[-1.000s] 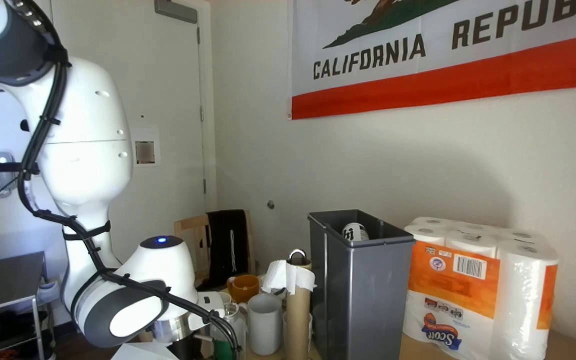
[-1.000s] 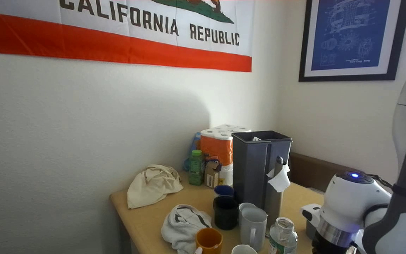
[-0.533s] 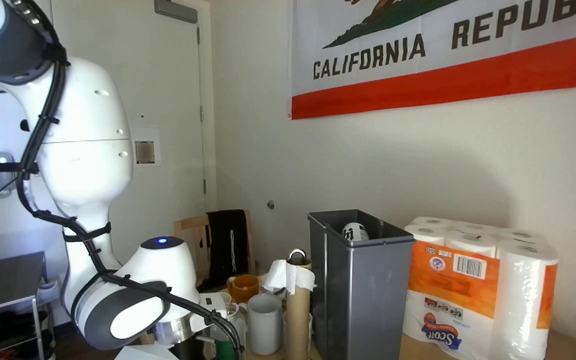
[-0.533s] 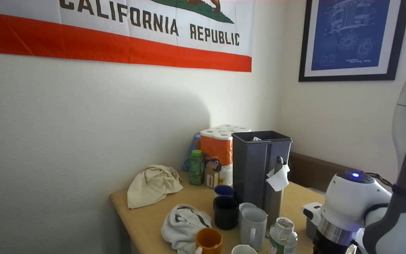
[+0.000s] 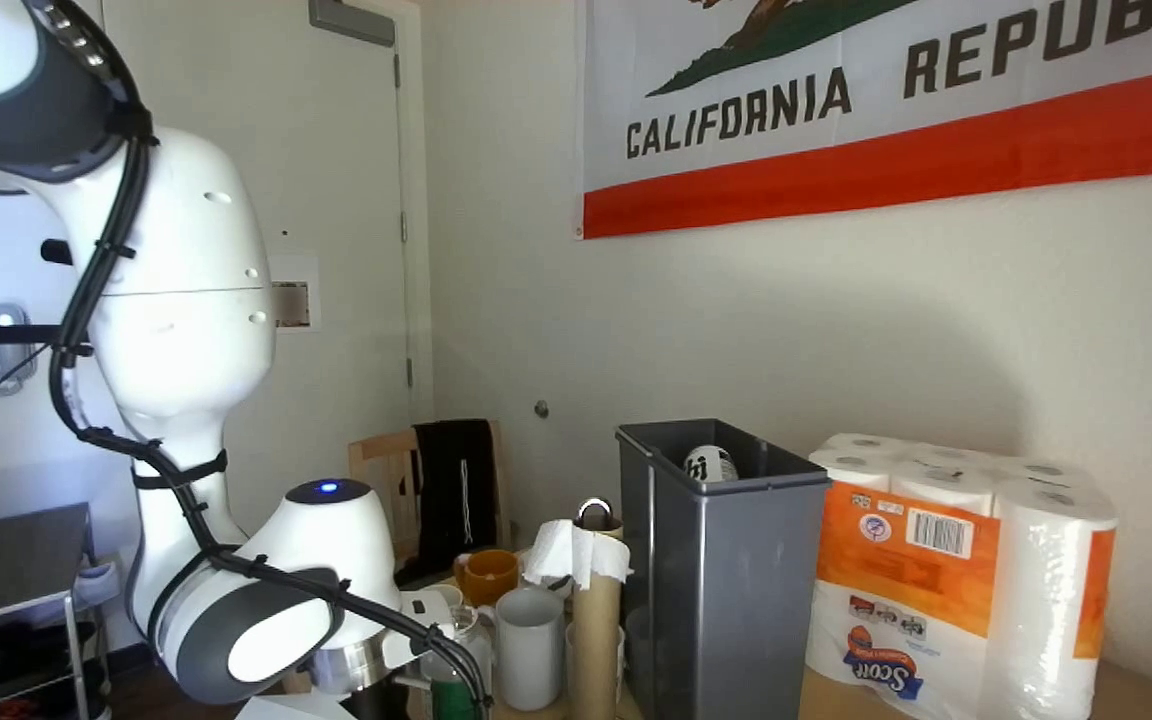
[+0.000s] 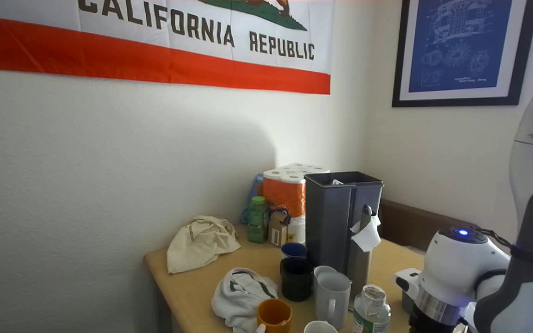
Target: Pick the green lid on the table and put it on the bottle
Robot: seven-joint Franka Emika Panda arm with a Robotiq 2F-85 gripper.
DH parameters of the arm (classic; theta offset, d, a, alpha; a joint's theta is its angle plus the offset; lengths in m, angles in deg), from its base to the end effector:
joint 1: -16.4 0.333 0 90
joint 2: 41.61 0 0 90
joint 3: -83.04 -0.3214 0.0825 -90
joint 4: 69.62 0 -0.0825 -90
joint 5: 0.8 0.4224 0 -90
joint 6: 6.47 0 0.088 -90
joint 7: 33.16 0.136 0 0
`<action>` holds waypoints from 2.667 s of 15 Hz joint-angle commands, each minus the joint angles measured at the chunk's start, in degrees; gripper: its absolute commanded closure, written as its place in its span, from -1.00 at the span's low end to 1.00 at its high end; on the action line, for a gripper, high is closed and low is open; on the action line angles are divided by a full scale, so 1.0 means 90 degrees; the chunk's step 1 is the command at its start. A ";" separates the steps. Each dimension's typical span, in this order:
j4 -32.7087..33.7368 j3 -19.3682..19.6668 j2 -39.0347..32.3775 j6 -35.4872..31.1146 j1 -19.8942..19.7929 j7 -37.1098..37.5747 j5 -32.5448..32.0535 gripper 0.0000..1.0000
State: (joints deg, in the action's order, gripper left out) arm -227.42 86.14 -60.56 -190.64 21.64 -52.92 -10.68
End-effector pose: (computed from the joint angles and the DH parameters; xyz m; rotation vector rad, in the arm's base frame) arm 0.3914 0.0279 0.0695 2.9799 0.8554 0.1925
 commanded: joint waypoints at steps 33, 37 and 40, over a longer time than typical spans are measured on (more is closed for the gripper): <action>0.0974 -0.0219 0.3514 0.3912 0.0274 -0.0498 0.1502 0.25; 0.0930 -0.0303 0.3196 0.3771 0.0241 -0.0418 0.1354 0.25; 0.0909 -0.0350 0.2968 0.3531 0.0171 -0.0332 0.1211 0.25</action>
State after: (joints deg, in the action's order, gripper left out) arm -219.40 83.37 -31.95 -156.59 23.68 -55.79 0.96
